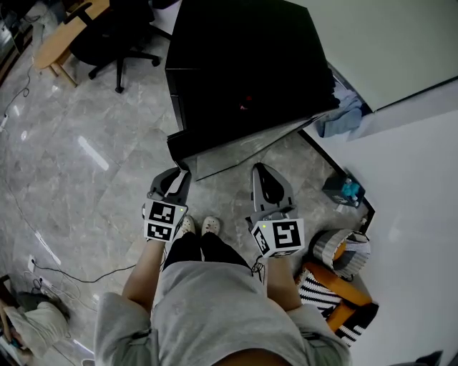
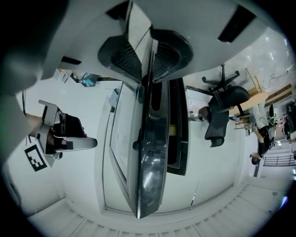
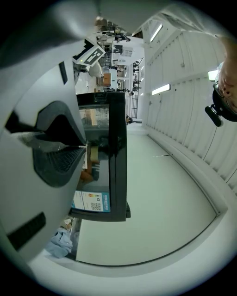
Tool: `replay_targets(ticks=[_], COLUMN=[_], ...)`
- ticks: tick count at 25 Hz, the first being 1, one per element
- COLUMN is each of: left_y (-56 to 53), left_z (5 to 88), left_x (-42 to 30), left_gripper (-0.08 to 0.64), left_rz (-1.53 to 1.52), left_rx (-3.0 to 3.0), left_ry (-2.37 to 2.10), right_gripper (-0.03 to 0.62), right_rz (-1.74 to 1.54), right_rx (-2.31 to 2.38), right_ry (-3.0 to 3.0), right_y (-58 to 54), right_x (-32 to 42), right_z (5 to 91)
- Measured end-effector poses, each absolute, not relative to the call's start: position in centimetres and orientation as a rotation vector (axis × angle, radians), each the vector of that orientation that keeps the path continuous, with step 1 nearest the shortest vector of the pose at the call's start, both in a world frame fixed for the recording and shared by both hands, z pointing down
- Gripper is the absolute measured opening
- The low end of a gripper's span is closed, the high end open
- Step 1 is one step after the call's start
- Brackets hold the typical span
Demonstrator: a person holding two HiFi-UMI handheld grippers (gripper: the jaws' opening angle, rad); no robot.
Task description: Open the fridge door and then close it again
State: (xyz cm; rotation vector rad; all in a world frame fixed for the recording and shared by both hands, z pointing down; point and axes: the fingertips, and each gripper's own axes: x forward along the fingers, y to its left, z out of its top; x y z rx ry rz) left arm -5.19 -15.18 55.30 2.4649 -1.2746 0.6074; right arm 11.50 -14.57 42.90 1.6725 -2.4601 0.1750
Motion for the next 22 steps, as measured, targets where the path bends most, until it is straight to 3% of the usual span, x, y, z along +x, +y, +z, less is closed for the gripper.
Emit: replay_targets(ticks=[22], left_y=[-8.2], left_z=[55.1], left_x=[-1.4], left_gripper=[0.084], left_rz=[0.560], left_rx=[2.457], left_ry=[-1.195], right_gripper=[0.025], right_rz=[0.151], right_rx=[1.741], right_ry=[-2.465], right_y=[-9.5], right_x=[11.9], right_z=[41.0])
